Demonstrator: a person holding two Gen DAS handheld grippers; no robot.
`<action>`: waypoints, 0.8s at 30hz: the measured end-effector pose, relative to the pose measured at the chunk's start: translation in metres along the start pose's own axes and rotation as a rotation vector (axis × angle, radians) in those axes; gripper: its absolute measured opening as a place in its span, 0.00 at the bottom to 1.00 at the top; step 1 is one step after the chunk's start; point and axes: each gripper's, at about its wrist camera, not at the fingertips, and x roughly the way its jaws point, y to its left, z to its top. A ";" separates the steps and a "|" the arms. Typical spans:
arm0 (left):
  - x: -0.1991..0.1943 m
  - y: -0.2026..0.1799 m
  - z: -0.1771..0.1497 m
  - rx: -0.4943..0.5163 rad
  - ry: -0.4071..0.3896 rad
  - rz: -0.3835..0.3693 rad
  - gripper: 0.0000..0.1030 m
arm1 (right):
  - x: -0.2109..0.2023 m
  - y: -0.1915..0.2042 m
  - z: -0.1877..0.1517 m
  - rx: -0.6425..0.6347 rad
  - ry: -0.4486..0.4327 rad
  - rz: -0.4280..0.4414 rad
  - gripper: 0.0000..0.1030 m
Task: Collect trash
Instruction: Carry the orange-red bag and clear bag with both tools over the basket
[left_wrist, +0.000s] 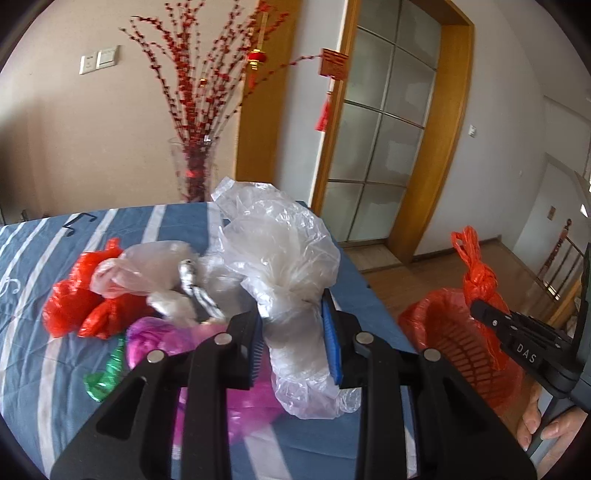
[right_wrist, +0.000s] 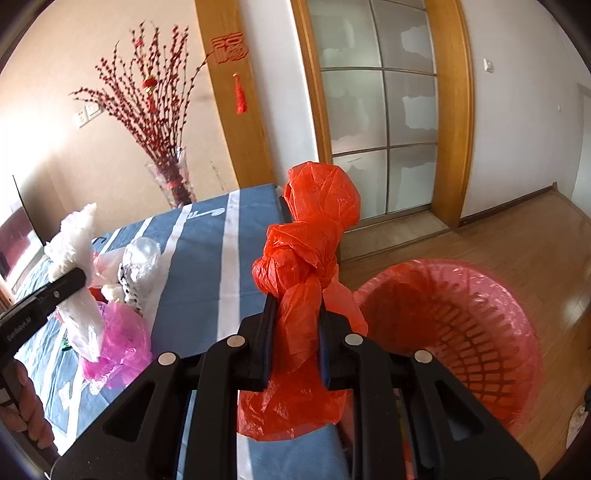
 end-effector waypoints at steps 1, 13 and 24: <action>0.002 -0.007 -0.001 0.008 0.005 -0.015 0.28 | -0.001 -0.004 0.000 0.001 -0.003 -0.008 0.19; 0.021 -0.089 -0.015 0.091 0.059 -0.173 0.28 | -0.025 -0.060 -0.008 0.065 -0.025 -0.069 0.19; 0.038 -0.144 -0.028 0.180 0.097 -0.273 0.28 | -0.041 -0.111 -0.017 0.143 -0.039 -0.120 0.19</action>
